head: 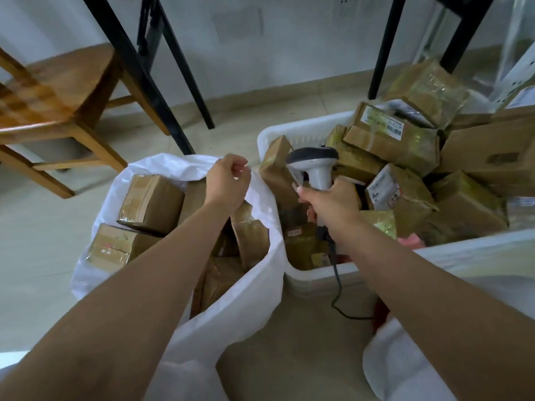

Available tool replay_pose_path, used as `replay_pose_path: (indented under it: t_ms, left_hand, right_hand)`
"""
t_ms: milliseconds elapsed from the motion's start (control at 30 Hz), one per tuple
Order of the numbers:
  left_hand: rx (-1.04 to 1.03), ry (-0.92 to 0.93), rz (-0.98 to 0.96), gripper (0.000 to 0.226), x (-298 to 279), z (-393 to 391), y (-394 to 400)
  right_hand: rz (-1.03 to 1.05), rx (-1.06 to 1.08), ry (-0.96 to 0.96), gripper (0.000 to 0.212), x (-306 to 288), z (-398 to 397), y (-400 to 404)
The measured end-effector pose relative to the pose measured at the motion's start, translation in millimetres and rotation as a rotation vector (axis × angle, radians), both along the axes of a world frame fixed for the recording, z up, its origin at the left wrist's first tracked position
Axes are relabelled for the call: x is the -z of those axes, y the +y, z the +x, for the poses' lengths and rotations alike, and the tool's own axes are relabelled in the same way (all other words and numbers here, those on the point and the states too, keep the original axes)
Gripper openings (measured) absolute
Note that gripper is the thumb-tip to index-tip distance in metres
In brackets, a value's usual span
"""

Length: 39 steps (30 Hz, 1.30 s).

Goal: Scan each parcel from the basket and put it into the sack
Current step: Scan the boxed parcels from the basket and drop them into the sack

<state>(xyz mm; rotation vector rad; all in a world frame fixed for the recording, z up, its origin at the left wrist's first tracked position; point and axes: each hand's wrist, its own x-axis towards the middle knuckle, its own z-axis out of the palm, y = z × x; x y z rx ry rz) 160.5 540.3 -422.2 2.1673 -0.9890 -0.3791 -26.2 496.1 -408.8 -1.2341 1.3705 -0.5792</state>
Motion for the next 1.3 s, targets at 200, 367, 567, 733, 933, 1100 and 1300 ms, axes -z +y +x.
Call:
replay_pose_path:
  t_ms: [200,367,567,733,933,1100,1300]
  left_hand:
    - [0.035,-0.024,0.376,0.057,-2,-24,-63]
    - [-0.006,0.057,0.564,0.051,11,-29,-88]
    - [-0.207,0.460,0.268,0.034,8,-22,-69]
    - [-0.188,0.726,-0.063,0.032,-11,-11,-23]
    - [-0.196,0.799,-0.254,0.032,-55,-12,32]
    - [-0.219,0.784,-0.318,0.055,-87,-11,70]
    - [-0.288,0.762,-0.370,0.056,-119,-16,100]
  right_hand:
    - [0.105,0.076,-0.098,0.036,5,-26,-32]
    - [0.172,0.159,-0.163,0.030,14,-28,-47]
    - [0.213,0.250,-0.262,0.015,6,-37,-58]
    - [0.293,0.283,-0.394,0.017,-15,-40,-50]
    - [0.232,0.136,-0.444,0.028,-67,-43,-14]
    - [0.182,-0.053,-0.529,0.029,-130,-50,27]
    - [0.010,-0.156,-0.481,0.035,-182,-49,68]
